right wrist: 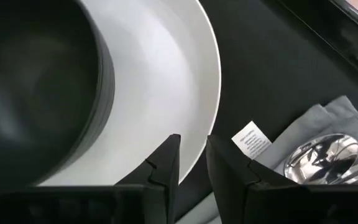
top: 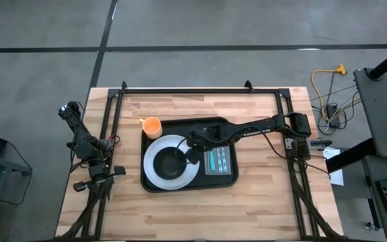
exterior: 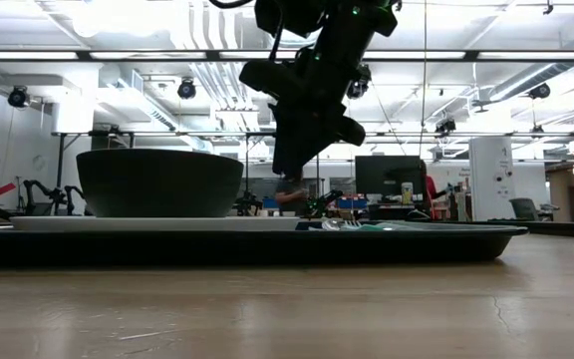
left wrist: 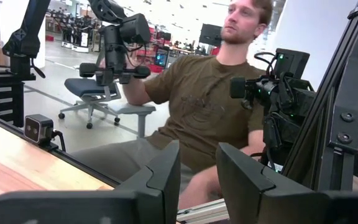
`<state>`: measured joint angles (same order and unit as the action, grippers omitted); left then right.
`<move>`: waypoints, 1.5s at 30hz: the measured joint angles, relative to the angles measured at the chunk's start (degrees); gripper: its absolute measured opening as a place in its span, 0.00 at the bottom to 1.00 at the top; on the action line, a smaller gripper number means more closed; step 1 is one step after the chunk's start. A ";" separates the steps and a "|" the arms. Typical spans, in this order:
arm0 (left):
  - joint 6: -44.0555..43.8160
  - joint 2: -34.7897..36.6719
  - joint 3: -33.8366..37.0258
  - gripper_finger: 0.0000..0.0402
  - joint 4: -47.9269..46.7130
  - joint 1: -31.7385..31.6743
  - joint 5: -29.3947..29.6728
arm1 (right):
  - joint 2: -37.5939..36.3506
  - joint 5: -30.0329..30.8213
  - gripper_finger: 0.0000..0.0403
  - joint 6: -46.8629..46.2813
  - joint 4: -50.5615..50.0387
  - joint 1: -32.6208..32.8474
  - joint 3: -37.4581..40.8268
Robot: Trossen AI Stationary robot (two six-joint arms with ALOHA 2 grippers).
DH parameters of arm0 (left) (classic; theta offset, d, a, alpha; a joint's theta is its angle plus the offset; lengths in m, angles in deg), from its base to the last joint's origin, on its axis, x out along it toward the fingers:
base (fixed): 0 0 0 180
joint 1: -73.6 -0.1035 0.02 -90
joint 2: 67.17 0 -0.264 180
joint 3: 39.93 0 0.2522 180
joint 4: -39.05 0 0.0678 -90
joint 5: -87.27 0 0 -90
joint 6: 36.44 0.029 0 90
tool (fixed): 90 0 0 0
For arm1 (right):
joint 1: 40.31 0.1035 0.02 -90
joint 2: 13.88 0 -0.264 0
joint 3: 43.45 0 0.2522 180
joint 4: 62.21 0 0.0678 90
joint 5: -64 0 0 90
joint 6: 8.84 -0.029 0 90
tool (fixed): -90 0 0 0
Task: Set up tray
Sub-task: Return to Home Position
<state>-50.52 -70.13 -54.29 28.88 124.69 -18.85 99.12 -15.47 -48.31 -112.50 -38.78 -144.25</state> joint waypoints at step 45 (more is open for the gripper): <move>0.00 -0.02 0.00 0.21 0.00 0.00 0.02 | -29.76 -15.46 0.20 39.44 28.59 27.98 36.48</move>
<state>-50.52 -70.15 -54.29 28.88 124.69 -18.83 69.36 -30.94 -8.87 -83.91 -10.79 -107.77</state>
